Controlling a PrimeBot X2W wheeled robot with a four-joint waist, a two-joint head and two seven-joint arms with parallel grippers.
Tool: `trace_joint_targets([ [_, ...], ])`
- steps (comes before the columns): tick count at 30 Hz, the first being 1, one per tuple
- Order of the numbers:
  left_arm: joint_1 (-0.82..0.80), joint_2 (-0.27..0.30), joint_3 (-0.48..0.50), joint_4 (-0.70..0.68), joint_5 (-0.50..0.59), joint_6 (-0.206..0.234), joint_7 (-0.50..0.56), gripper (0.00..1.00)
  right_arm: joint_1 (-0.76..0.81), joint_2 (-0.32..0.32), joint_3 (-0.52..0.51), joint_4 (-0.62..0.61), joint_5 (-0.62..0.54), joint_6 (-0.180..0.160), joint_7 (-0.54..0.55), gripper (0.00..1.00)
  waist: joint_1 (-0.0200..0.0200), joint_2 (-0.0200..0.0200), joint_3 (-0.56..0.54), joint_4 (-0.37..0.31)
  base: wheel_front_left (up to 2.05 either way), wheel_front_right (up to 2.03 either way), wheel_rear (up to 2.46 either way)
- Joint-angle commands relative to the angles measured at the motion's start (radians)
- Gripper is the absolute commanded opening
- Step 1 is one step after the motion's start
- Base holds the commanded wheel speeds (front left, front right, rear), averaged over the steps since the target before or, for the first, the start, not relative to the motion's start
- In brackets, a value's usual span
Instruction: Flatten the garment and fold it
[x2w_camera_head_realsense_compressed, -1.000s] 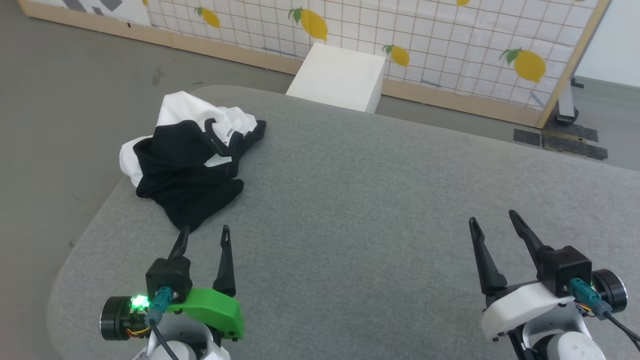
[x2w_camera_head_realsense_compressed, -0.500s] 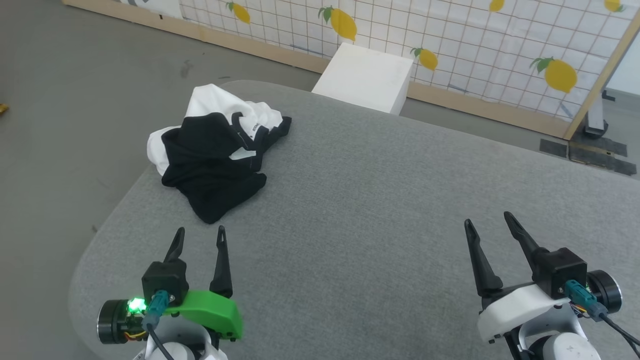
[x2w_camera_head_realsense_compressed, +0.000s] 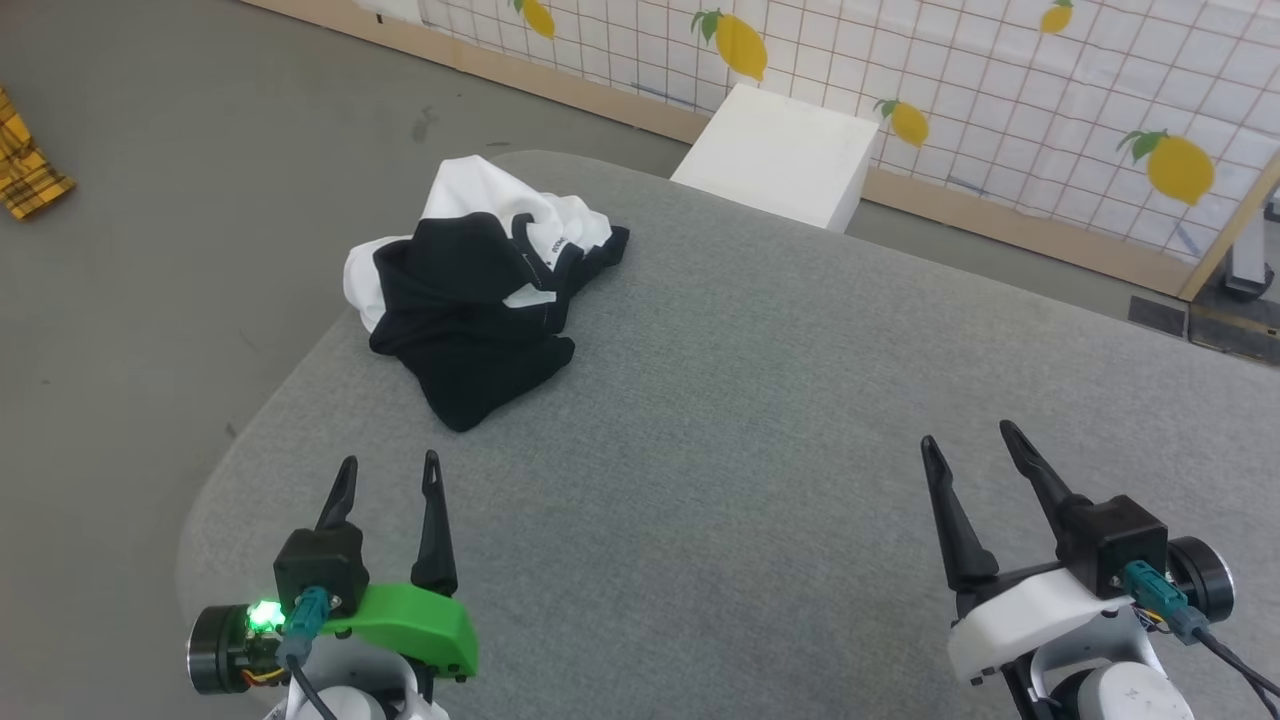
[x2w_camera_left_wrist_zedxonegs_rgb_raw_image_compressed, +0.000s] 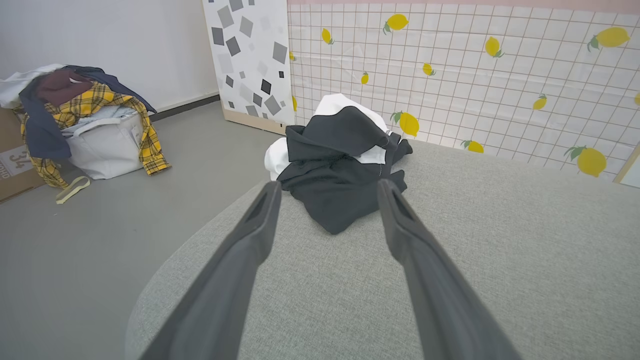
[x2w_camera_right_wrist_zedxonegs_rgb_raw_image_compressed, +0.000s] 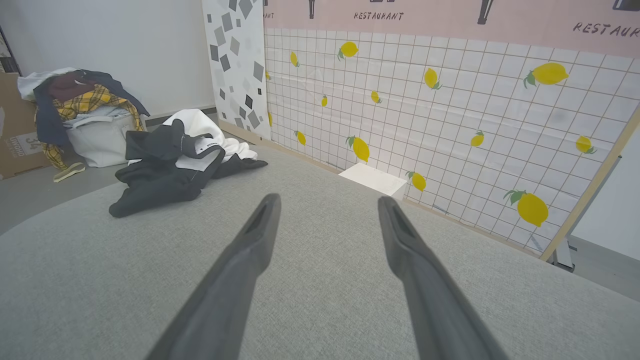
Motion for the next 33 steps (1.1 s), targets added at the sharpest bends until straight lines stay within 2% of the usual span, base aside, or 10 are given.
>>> trace_joint_targets([
  [1, 0.0, 0.009, -0.004, 0.006, -0.015, 0.009, -0.01, 1.0, -0.015, 0.002, 0.003, 0.006, 0.009, -0.001, -0.012, 1.0, 0.0, 0.0059, -0.001, 0.009, 0.0, 0.0, 0.0],
  [33, 0.002, 0.047, -0.044, 0.051, -0.076, 0.063, -0.08, 1.0, -0.022, 0.002, 0.01, 0.049, 0.026, -0.002, -0.064, 1.0, 0.0, 0.0081, -0.007, 0.149, 0.0, 0.0, 0.0],
])
